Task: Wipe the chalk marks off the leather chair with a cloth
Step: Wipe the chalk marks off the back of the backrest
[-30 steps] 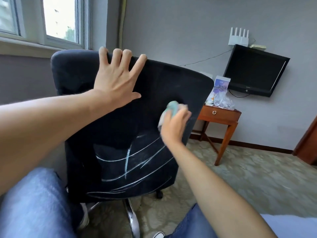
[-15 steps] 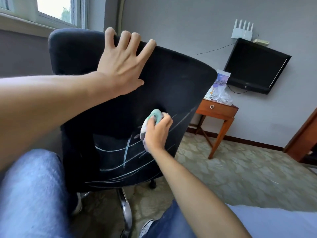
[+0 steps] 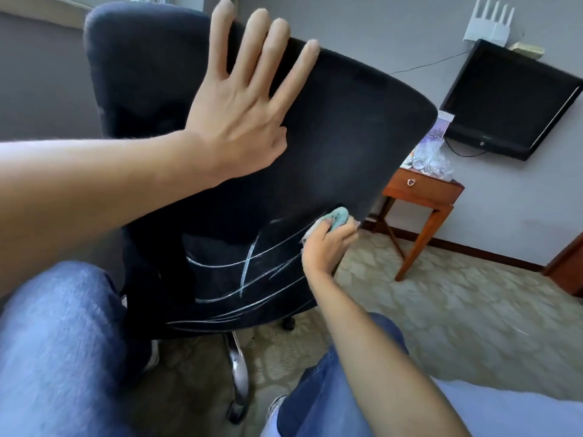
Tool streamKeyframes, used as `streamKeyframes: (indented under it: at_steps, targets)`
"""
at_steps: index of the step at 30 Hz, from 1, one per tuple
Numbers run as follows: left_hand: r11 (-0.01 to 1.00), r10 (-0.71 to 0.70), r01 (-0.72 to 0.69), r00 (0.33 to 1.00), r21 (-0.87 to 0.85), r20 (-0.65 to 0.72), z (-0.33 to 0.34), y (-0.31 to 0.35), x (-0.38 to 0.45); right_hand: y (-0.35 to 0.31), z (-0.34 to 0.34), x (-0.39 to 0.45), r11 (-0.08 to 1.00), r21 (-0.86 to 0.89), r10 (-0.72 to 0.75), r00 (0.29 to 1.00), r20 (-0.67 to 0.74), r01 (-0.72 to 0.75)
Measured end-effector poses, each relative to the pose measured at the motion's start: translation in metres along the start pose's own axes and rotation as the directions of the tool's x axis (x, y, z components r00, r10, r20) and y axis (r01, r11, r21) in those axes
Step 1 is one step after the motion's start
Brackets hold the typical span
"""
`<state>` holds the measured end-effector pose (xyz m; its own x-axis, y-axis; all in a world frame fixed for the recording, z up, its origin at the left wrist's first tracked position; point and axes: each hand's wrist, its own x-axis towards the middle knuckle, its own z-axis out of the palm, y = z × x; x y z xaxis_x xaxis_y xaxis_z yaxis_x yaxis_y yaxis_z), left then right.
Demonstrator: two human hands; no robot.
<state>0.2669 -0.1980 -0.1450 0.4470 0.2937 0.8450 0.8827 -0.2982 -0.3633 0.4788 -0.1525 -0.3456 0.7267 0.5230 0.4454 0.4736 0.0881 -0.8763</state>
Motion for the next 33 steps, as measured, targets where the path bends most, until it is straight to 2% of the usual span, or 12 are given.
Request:
streamKeyframes:
  at_steps: [2, 5, 7, 9, 13, 17, 20, 22, 24, 27, 29, 33]
  targets:
    - [0.996, 0.060, -0.059, 0.998, 0.060, -0.019, 0.016, 0.008, -0.019, 0.023, -0.001, -0.021, 0.997, -0.073, 0.007, 0.994, 0.105, 0.000]
    - [0.944, 0.251, -0.273, 0.959, 0.183, 0.134, 0.050, 0.030, -0.060, 0.038, -0.007, -0.030, 0.996, -0.092, 0.012, 0.979, 0.201, 0.007]
    - [0.909, 0.320, -0.370, 0.915, 0.190, 0.246, 0.071, 0.045, -0.089, 0.035, -0.013, -0.028, 1.000, -0.010, 0.002, 0.982, 0.187, 0.000]
    - [0.913, 0.310, -0.373, 0.897, 0.164, 0.315, 0.087, 0.065, -0.110, 0.031, -0.022, -0.019, 0.991, 0.109, 0.055, 0.987, 0.151, -0.072]
    - [0.966, 0.198, -0.243, 0.917, 0.089, 0.346, 0.093, 0.100, -0.124, 0.027, -0.035, 0.020, 0.956, 0.241, 0.169, 0.985, 0.019, -0.168]
    - [1.000, -0.004, 0.001, 0.931, 0.009, 0.364, 0.087, 0.132, -0.134, 0.020, -0.022, 0.014, 0.945, 0.325, 0.066, 0.997, -0.047, -0.048]
    - [0.979, -0.181, 0.204, 0.895, -0.013, 0.408, 0.082, 0.155, -0.153, 0.019, -0.006, -0.035, 0.967, 0.252, 0.009, 0.996, 0.084, -0.030]
    - [0.961, -0.247, 0.278, 0.867, -0.007, 0.432, 0.080, 0.160, -0.163, 0.021, -0.001, -0.063, 0.988, 0.153, -0.043, 0.988, 0.146, 0.020]
    - [0.956, -0.257, 0.294, 0.852, -0.011, 0.456, 0.079, 0.157, -0.167, 0.024, -0.001, -0.077, 0.991, 0.121, -0.091, 0.969, 0.228, 0.065]
    - [0.949, -0.237, 0.308, 0.838, -0.066, 0.492, 0.073, 0.149, -0.164, 0.019, -0.012, -0.069, 0.969, 0.248, -0.074, 0.960, 0.269, 0.005]
    - [0.936, -0.234, 0.334, 0.827, -0.111, 0.512, 0.066, 0.146, -0.165, 0.007, -0.021, -0.045, 0.955, 0.293, -0.032, 0.974, 0.222, -0.035]
    - [0.904, -0.252, 0.390, 0.818, -0.176, 0.517, 0.057, 0.142, -0.176, -0.018, -0.032, 0.016, 0.961, 0.276, -0.034, 0.999, 0.036, 0.023]
